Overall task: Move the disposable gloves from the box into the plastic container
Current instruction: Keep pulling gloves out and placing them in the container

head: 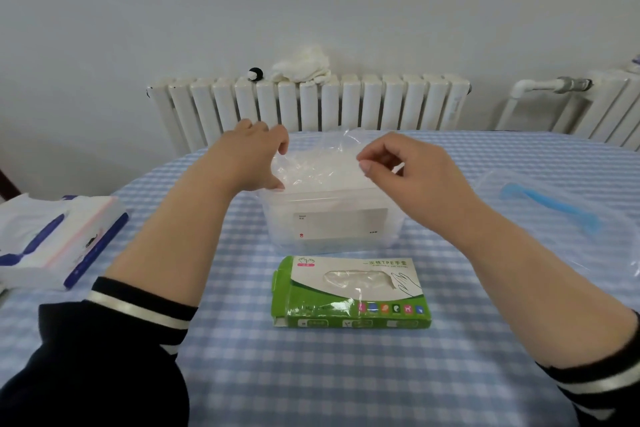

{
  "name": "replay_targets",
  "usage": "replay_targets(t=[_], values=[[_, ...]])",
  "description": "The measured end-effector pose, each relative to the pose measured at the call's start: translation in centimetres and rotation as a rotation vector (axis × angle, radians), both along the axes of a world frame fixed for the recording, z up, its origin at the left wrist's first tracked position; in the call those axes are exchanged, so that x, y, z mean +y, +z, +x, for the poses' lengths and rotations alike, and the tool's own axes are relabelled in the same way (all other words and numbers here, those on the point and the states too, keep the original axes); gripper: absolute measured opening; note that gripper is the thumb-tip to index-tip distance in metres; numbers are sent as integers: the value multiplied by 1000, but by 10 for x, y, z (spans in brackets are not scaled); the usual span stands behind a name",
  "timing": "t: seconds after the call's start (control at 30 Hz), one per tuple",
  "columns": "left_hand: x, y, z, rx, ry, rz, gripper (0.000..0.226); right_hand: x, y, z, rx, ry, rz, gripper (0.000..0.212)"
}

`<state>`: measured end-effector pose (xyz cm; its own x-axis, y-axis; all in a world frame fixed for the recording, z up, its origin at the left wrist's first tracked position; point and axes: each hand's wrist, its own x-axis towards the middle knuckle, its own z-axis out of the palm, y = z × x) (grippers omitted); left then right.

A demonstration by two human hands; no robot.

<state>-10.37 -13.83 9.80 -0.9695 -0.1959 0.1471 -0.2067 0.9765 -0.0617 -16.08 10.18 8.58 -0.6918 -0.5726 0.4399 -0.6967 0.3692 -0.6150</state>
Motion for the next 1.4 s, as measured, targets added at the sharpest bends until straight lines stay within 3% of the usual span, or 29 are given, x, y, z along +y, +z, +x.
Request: replay_targets(t=[0.17, 0.33, 0.47, 0.53, 0.63, 0.73, 0.83, 0.93, 1.03, 1.13, 1.27, 1.4], values=[[6, -3, -2, -3, -4, -37, 59, -14, 4, -4, 57, 130, 315, 28], [-5, 12, 15, 182, -21, 257, 10, -15, -2, -10, 56, 131, 409, 38], [-16, 5, 28, 341, 60, 515, 42, -10, -11, -10, 42, 127, 437, 38], [-13, -2, 34, 525, 136, 638, 46, -9, -14, -11, 80, 114, 470, 39], [9, -9, 41, 854, 85, 767, 38, -5, -16, -8, 220, 109, 319, 34], [43, -20, 50, 926, -152, 738, 24, 4, -18, 4, 373, 198, -50, 20], [72, -31, 59, 805, -390, 583, 16, 11, -30, 20, 441, 273, -75, 18], [88, -31, 63, 512, -401, 518, 11, 13, -56, 27, 492, 289, 233, 21], [90, -38, 63, 32, -300, 422, 31, 17, -81, 23, 248, 318, 446, 19], [90, -55, 64, -357, -259, 272, 70, 19, -89, 18, 110, 376, 489, 27], [88, -70, 60, -415, -309, 154, 92, 19, -86, 17, 25, 438, 582, 39], [85, -74, 55, -447, -296, 144, 87, 15, -88, 22, 86, 369, 599, 20]])
